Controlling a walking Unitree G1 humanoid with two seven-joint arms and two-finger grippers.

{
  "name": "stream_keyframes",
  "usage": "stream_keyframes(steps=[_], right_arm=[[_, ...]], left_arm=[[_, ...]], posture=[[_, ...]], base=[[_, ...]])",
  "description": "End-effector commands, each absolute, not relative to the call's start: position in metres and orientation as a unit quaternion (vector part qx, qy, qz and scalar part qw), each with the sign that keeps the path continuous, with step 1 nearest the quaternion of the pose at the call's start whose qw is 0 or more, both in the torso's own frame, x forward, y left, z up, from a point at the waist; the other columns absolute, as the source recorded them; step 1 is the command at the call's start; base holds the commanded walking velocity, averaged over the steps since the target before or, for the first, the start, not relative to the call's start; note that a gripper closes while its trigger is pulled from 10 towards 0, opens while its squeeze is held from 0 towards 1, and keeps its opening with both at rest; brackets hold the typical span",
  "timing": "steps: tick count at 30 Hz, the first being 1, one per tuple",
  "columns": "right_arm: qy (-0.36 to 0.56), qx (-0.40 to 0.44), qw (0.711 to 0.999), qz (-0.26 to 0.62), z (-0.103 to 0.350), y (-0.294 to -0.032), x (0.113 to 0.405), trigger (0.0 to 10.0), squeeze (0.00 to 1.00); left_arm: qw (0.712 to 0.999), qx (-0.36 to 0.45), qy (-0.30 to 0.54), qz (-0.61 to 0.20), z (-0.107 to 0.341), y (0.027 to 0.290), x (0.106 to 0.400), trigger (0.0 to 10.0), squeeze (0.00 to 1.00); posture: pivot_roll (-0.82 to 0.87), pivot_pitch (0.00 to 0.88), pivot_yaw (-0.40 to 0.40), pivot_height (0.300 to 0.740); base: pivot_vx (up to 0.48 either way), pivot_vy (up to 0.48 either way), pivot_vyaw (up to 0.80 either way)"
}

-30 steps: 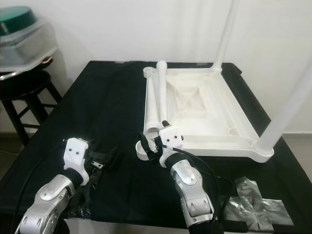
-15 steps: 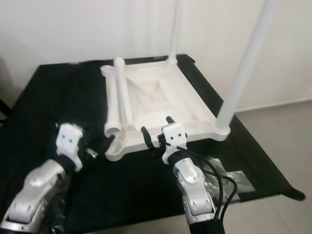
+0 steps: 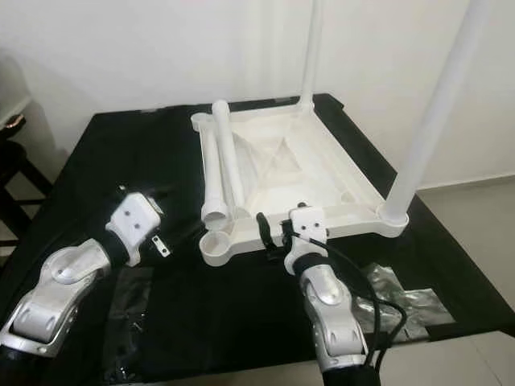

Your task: Building children table

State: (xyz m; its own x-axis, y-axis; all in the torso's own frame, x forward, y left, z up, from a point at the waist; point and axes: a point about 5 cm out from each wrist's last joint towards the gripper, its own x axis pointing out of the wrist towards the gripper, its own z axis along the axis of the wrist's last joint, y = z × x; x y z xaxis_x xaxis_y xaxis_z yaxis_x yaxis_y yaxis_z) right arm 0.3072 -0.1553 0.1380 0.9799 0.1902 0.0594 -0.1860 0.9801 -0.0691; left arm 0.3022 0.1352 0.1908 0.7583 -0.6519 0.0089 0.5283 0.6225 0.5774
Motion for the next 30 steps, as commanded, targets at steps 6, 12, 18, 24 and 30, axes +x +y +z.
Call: stream_keyframes(steps=[6,12,18,24,30], right_arm=[[-0.007,0.004,0.998,0.058,0.131,-0.163,0.306,10.0,0.00],[-0.021,0.010,0.998,0.062,0.135,-0.162,0.305,10.0,0.00],[-0.020,0.010,0.998,0.057,0.135,-0.163,0.305,10.0,0.00],[-0.018,0.010,0.998,0.056,0.135,-0.163,0.305,10.0,0.00],[-0.016,0.010,0.998,0.056,0.135,-0.163,0.306,10.0,0.00]], left_arm=[[0.885,0.300,-0.105,-0.340,0.188,0.116,0.310,10.0,0.00],[0.884,0.280,-0.102,-0.359,0.184,0.099,0.310,10.0,0.00],[0.880,0.294,-0.102,-0.359,0.183,0.095,0.312,10.0,0.00],[0.868,0.339,-0.100,-0.350,0.180,0.096,0.317,10.0,0.00],[0.864,0.374,-0.083,-0.326,0.176,0.099,0.325,10.0,0.00]], posture=[[0.00,0.082,0.059,0.740],[-0.01,0.083,0.061,0.740],[-0.01,0.087,0.061,0.740],[-0.01,0.087,0.059,0.740],[-0.01,0.083,0.061,0.740]], base=[[0.000,0.000,-0.53],[0.000,0.000,-0.75],[0.000,0.000,0.00],[0.000,0.000,0.00],[0.000,0.000,0.00]])
